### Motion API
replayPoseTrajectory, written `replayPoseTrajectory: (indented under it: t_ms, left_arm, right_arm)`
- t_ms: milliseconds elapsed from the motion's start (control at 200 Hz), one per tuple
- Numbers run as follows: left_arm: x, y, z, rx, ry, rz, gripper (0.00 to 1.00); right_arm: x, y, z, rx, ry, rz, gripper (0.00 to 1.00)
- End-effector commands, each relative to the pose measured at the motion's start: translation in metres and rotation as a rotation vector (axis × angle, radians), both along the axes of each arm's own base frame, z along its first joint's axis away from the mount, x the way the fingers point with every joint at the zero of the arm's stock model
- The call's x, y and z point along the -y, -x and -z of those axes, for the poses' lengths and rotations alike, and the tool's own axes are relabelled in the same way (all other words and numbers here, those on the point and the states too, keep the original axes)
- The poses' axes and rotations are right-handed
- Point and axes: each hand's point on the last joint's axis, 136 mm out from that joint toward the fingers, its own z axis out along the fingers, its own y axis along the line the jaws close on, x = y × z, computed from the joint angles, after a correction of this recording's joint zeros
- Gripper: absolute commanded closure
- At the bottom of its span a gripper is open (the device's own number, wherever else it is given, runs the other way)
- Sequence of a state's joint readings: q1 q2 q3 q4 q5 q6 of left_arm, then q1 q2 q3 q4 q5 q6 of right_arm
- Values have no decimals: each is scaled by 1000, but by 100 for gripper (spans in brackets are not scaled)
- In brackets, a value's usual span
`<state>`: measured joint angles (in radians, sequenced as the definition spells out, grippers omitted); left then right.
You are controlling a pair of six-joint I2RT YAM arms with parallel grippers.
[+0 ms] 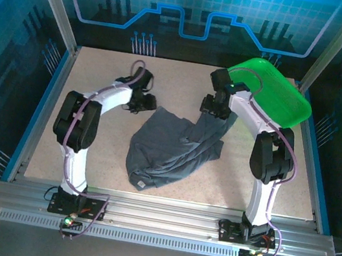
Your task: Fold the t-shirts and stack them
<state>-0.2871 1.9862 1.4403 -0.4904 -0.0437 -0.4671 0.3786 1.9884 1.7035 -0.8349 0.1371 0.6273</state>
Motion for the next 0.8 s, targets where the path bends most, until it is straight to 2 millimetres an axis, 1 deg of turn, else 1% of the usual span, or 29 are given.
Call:
replayPoseTrajectory:
  t_ms: [0,45,75,195,270,335,490,570,710,750,795]
  left_arm:
    - [13,-2,14,8,-101,127,34]
    - [13,-3,20,10,-141,136,29]
    - [13,-4,22,11,-157,140,28]
    - [14,-8,32,14,-239,166,28]
    - [16,-4,44,-14,-262,181,28]
    - [22,3,57,-56,-257,193,29]
    - [47,28,72,-104,-259,238,40]
    - [57,42,81,-141,-273,249,49]
    - [65,60,91,-180,-297,258,63]
    - [64,64,93,-186,-308,256,68]
    - [60,65,92,-186,-323,246,77]
  right_arm:
    - [1,7,-12,-13,-24,-5,40]
    - [1,10,-17,-6,-33,-10,38]
    - [1,12,-20,0,-42,-12,38]
    - [0,22,-29,16,-66,-23,35]
    - [0,26,-32,20,-79,-23,35]
    - [1,31,-32,17,-83,-24,35]
    - [4,35,-27,5,-79,-16,35]
    - [6,35,-25,2,-83,-6,35]
    - [8,34,-24,3,-89,5,35]
    - [10,33,-24,3,-87,8,35]
    - [10,33,-24,5,-88,10,36]
